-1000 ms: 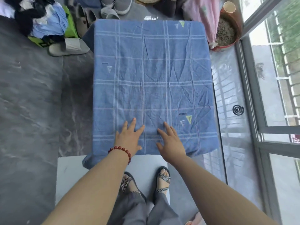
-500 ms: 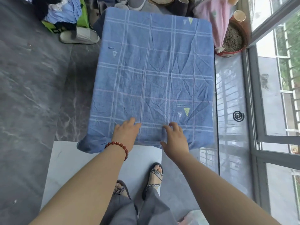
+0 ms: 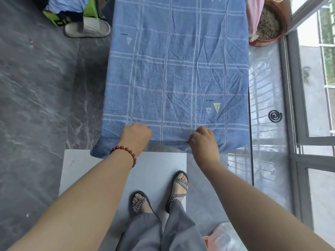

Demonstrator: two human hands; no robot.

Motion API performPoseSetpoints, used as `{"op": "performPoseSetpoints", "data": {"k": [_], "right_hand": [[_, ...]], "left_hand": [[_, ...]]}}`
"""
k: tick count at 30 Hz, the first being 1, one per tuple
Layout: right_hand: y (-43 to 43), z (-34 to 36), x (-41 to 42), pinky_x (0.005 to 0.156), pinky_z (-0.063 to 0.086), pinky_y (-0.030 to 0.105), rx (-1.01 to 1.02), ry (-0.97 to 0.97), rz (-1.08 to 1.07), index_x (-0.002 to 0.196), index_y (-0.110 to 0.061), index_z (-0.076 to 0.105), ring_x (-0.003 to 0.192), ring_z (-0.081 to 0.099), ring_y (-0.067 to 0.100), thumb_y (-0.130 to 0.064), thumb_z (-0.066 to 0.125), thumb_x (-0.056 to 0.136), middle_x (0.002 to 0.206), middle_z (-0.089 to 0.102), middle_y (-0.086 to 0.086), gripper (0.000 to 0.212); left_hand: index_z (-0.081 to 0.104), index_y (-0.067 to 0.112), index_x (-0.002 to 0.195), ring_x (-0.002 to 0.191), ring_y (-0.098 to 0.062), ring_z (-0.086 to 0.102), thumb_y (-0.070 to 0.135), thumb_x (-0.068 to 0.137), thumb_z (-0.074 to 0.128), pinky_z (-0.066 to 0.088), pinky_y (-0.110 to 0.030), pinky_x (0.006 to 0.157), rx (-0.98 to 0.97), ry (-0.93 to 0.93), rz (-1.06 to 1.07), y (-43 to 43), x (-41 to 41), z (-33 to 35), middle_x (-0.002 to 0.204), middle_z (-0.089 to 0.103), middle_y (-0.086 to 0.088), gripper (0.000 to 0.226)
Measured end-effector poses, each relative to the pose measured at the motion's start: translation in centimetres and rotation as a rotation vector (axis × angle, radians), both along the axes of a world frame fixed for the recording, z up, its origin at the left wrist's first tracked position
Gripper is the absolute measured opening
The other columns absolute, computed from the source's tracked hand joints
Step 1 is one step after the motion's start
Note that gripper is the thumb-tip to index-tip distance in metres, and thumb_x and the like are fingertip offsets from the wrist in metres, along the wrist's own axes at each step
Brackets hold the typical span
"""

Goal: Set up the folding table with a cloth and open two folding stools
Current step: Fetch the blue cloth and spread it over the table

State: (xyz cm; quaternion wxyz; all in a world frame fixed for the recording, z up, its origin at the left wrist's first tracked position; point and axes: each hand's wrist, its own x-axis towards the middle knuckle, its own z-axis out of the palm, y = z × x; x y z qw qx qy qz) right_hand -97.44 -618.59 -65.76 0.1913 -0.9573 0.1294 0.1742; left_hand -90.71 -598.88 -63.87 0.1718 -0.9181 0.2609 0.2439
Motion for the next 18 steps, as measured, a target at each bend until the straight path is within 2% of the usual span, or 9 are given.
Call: {"op": "performPoseSetpoints", "data": {"k": [2, 5, 8, 11, 14, 18], "right_hand": [[-0.4, 0.3, -0.1, 0.075, 0.046, 0.039, 0.019, 0.010, -0.010, 0.094, -0.007, 0.068, 0.103, 0.045, 0.025, -0.024, 0.060, 0.090, 0.103, 0.053, 0.006, 0.019], [-1.6, 0.6, -0.3, 0.076, 0.045, 0.038, 0.030, 0.021, -0.063, 0.093, -0.005, 0.067, 0.103, 0.047, 0.026, -0.025, 0.059, 0.090, 0.101, 0.055, 0.007, 0.021], [-2.5, 0.8, -0.8, 0.074, 0.041, 0.032, 0.093, 0.008, -0.130, 0.091, -0.009, 0.068, 0.100, 0.051, 0.025, -0.022, 0.061, 0.090, 0.099, 0.057, 0.005, 0.015], [-2.9, 1.1, -1.0, 0.078, 0.043, 0.031, 0.161, 0.001, -0.113, 0.097, -0.012, 0.067, 0.099, 0.053, 0.021, -0.025, 0.063, 0.089, 0.103, 0.059, 0.002, 0.016], [-3.5, 1.4, -1.2, 0.080, 0.043, 0.030, 0.173, -0.050, -0.158, 0.107, -0.011, 0.064, 0.101, 0.056, 0.022, -0.023, 0.061, 0.090, 0.108, 0.061, 0.004, 0.021], [-5.1, 1.9, -1.5, 0.077, 0.040, 0.027, 0.178, -0.046, -0.281, 0.112, -0.011, 0.061, 0.103, 0.056, 0.020, -0.017, 0.056, 0.092, 0.111, 0.060, 0.003, 0.021]], "left_hand": [[0.063, 0.018, 0.090, 0.083, -0.017, 0.063, 0.004, 0.077, 0.067, 0.044, -0.027, 0.066, -0.040, -0.078, -0.001, 0.0, -0.1, 0.8, 0.089, 0.062, 0.003, 0.020], [0.054, 0.013, 0.105, 0.096, -0.020, 0.058, -0.003, 0.085, 0.054, 0.043, -0.030, 0.071, -0.062, 0.019, -0.011, -0.6, -0.3, 0.6, 0.104, 0.056, -0.001, 0.026], [0.051, 0.011, 0.113, 0.105, -0.022, 0.054, -0.002, 0.086, 0.050, 0.044, -0.033, 0.081, -0.037, 0.020, 0.000, -1.8, -0.3, 0.5, 0.113, 0.054, -0.003, 0.030], [0.049, 0.011, 0.119, 0.113, -0.023, 0.050, 0.001, 0.086, 0.051, 0.040, -0.035, 0.091, 0.000, 0.057, 0.099, -2.3, -0.5, 0.6, 0.120, 0.051, -0.005, 0.035], [0.046, 0.014, 0.120, 0.112, -0.022, 0.050, 0.007, 0.082, 0.058, 0.040, -0.034, 0.089, 0.027, 0.081, 0.132, -2.5, -0.6, 1.2, 0.120, 0.049, -0.004, 0.041], [0.044, 0.016, 0.120, 0.109, -0.022, 0.051, 0.012, 0.083, 0.055, 0.041, -0.035, 0.088, -0.019, 0.105, 0.100, -4.5, -0.3, 1.8, 0.118, 0.049, -0.003, 0.038]]}}
